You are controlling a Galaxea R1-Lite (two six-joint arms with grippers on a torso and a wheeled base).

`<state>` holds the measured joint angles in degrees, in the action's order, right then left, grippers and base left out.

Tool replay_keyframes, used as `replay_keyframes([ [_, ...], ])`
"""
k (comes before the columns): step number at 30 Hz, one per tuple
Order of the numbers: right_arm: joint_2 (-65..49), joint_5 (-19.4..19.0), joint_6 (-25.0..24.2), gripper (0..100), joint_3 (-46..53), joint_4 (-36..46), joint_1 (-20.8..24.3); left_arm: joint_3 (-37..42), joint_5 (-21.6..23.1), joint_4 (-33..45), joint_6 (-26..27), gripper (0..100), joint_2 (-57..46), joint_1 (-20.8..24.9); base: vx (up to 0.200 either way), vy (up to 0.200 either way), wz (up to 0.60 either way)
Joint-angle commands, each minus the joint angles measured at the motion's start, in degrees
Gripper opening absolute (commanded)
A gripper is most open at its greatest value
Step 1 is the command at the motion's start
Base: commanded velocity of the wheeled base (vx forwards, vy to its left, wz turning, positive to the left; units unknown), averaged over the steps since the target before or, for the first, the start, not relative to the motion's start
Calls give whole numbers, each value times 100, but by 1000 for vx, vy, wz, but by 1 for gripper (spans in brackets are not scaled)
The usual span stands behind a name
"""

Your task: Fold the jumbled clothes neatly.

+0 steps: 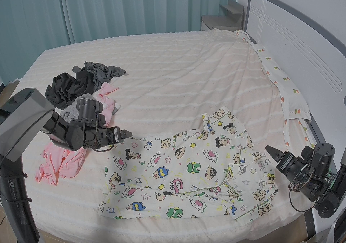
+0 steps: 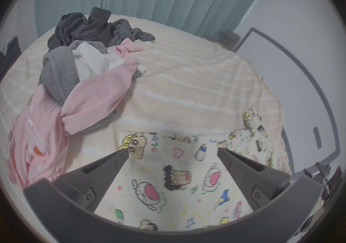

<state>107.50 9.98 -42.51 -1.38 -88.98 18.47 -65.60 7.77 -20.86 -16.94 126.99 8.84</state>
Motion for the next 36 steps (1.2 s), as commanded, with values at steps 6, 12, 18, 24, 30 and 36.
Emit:
replay_keyframes([
  [6, 17, 12, 41, 100, 50, -76, 131, -23, -3, -15, 218, 100, 449, -146, 0, 0, 0],
  [12, 26, 12, 41, 100, 50, -76, 139, -67, -21, -41, 253, 100, 590, -146, 0, 0, 0],
  [18, 35, 12, 23, 100, 50, -76, 139, -287, -38, -129, 244, 100, 880, -128, 0, 0, 0],
  [24, 52, 12, 6, 100, 50, -76, 139, -630, -56, -349, 183, 100, 1267, -93, 0, 0, 0],
  [30, 184, -120, 76, 100, -223, -76, -28, -805, -223, -428, -107, 0, 1355, 57, 0, 0, 0],
  [36, 641, -673, 990, 100, -1242, 364, -643, -744, -355, -744, -292, 0, 1153, 39, 0, 0, 0],
])
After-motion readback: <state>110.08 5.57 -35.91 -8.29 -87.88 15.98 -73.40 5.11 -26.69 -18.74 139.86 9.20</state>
